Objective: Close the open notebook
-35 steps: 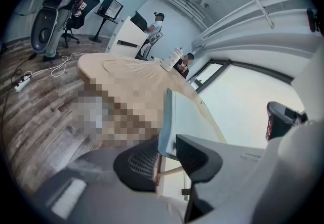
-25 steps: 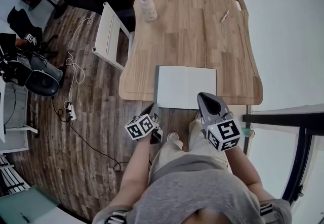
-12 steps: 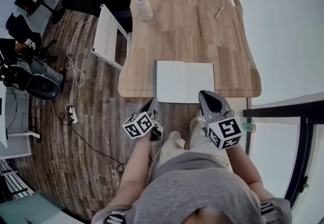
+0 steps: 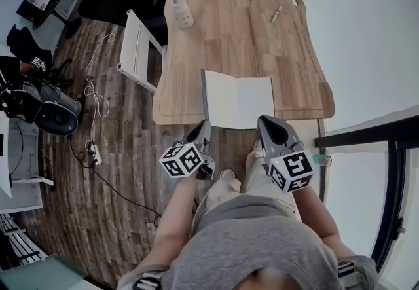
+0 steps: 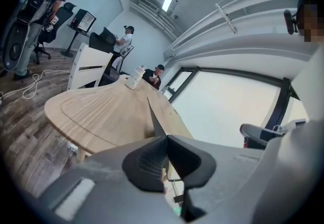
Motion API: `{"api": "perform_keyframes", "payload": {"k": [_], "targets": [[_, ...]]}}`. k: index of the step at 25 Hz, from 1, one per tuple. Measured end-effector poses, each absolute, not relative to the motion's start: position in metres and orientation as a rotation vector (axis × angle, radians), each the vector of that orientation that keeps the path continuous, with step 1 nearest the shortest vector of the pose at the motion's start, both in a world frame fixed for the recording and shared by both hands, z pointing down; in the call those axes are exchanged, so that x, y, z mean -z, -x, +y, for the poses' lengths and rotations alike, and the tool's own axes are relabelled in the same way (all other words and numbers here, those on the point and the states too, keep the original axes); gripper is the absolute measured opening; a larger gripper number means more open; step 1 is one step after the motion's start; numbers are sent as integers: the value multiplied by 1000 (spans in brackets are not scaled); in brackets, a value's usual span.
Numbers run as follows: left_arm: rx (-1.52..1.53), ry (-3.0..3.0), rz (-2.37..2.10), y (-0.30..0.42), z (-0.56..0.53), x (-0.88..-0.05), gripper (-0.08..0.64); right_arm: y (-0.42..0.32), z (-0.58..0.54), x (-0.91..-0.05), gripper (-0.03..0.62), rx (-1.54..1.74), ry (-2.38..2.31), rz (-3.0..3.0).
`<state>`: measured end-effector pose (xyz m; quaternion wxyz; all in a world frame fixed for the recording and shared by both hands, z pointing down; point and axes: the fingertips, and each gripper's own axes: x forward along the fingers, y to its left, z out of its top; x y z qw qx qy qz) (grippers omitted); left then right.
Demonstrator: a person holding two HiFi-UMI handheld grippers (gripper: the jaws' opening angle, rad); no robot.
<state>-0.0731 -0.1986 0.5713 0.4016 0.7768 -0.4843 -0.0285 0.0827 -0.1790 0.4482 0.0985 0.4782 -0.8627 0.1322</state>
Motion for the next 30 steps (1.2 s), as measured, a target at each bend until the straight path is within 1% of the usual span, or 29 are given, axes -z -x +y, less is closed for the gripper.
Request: {"api": "perform_keyframes", "payload": {"k": [18,30], "targets": [[-106,-2225,-1083,18,-197,-537,12,-109,-166,-439,2,-374,-1567,-2502],[-140,-2302,-967,-20,-195,-528,12,-135,-159,-436,2,-374,-1677,-2446]]}}
